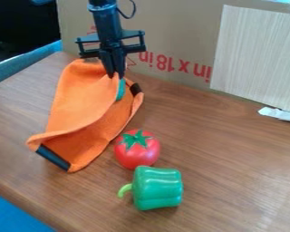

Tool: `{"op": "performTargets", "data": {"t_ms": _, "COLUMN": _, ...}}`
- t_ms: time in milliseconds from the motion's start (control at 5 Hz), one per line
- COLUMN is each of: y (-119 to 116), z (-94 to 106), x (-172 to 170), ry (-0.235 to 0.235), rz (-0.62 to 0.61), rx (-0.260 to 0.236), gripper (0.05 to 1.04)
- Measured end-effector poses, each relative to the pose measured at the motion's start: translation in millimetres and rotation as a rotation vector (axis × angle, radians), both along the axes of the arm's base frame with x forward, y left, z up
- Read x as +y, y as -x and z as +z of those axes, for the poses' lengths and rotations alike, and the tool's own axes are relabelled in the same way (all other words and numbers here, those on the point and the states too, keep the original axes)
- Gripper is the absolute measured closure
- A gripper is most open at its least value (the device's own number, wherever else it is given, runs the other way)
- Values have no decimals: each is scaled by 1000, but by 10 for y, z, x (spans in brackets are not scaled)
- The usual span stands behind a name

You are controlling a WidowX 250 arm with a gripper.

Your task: Fold the cloth from the bottom left to the top right

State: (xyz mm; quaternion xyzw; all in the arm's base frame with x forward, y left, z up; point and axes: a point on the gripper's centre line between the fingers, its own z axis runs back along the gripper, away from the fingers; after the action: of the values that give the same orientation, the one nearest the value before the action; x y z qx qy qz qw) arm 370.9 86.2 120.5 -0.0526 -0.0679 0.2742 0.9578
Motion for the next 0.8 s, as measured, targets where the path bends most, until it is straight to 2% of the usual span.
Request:
{"op": "performTargets", "data": {"t_ms": 200, "y": -31, "z": -225, "x": -60, "ry": 1, "rz": 17, "rx": 54, "gripper": 996}}
{"op": "performTargets", "data": {"t_ms": 400, "y": -102, "z": -235, "x": -55, "ry": 4, "rz": 32, "rx": 56, "gripper": 819}}
{"op": "performTargets", "data": {"t_ms": 600, "y": -99, "z": -228, "x": -60, "ry": 24, "rz": 24, "rx": 54, "gripper": 560}}
{"op": "performTargets", "data": {"t_ms": 800, "y": -39, "z": -127, "x": 48, "ry": 54, "rz": 40, "rx": 33, "gripper": 257}}
